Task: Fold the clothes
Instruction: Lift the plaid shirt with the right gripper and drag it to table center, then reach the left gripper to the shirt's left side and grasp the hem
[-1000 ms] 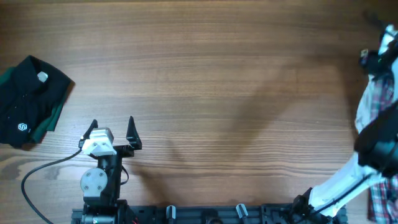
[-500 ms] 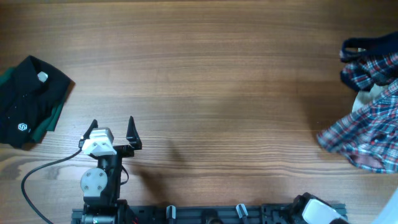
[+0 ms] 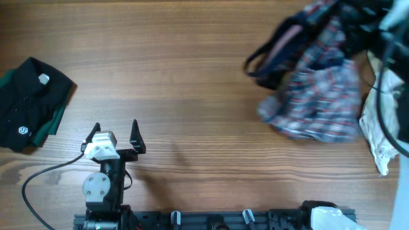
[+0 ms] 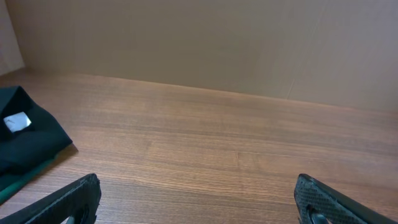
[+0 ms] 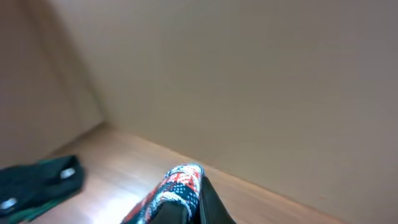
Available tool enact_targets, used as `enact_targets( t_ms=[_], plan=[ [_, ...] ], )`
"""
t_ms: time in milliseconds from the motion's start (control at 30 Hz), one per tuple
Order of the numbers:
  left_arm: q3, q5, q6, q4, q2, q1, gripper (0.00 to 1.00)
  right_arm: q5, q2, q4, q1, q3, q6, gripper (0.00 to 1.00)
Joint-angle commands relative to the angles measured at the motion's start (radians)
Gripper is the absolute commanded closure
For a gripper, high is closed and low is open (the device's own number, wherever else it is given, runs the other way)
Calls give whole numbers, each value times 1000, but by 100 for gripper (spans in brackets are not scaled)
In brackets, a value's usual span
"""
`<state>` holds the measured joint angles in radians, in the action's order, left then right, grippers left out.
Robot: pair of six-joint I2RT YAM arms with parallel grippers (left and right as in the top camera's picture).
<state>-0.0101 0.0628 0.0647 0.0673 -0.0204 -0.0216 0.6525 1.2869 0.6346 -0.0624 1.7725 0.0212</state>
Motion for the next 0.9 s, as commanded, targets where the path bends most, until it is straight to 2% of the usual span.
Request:
enact_targets(
  t_ms=[0, 267, 433, 667, 733, 800, 867],
  plan=[
    [4, 10, -12, -3, 4, -7, 0, -73, 121, -62, 168, 28, -21, 96],
    [4, 10, -12, -3, 4, -7, 0, -80, 483, -185, 382, 28, -24, 96],
    [4, 10, -12, -2, 4, -7, 0, -155, 516, -152, 435, 27, -21, 96],
    [4, 10, -12, -3, 4, -7, 0, -171, 516, -130, 435, 26, -21, 96],
    [4, -13, -4, -74, 4, -7, 0, -193, 516, -110, 435, 26, -21, 96],
    [4, 45, -7, -156, 4, -6, 0, -193, 516, -93, 435, 24, -21, 96],
    [-6, -106, -4, -283, 4, -7, 0, -194, 516, -96, 435, 19, -21, 96]
  ],
)
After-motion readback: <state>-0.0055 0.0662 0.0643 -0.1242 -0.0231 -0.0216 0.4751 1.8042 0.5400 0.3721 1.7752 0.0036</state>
